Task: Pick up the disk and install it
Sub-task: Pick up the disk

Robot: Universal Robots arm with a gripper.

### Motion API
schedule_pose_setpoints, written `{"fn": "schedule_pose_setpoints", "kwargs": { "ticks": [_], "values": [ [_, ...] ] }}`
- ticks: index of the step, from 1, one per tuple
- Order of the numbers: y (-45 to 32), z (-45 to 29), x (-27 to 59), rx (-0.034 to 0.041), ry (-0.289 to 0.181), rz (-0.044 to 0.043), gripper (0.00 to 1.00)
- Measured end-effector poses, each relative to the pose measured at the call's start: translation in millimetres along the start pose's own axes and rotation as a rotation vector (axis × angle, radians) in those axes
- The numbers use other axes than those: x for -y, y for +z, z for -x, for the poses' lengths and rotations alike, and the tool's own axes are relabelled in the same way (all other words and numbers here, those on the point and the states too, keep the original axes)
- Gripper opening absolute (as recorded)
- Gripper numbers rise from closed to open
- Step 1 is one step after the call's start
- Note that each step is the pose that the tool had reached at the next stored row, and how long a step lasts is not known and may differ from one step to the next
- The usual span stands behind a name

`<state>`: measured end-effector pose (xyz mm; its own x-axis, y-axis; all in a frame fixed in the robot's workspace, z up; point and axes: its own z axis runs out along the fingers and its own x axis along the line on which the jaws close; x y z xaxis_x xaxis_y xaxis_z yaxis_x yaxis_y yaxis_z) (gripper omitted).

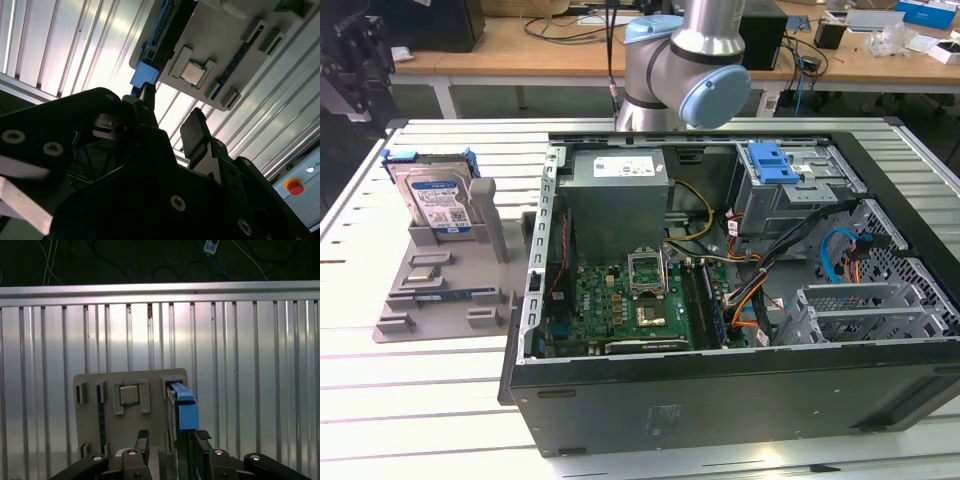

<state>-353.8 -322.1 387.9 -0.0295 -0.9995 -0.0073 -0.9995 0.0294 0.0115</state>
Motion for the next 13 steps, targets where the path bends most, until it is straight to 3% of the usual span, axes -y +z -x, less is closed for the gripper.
{"fn": "schedule_pose_setpoints", "kwargs": {
  "ticks": [13],
  "values": [
    [6.8, 8.6, 13.0, -0.0002, 0.000, 0.0005, 0.48]
  ]
}}
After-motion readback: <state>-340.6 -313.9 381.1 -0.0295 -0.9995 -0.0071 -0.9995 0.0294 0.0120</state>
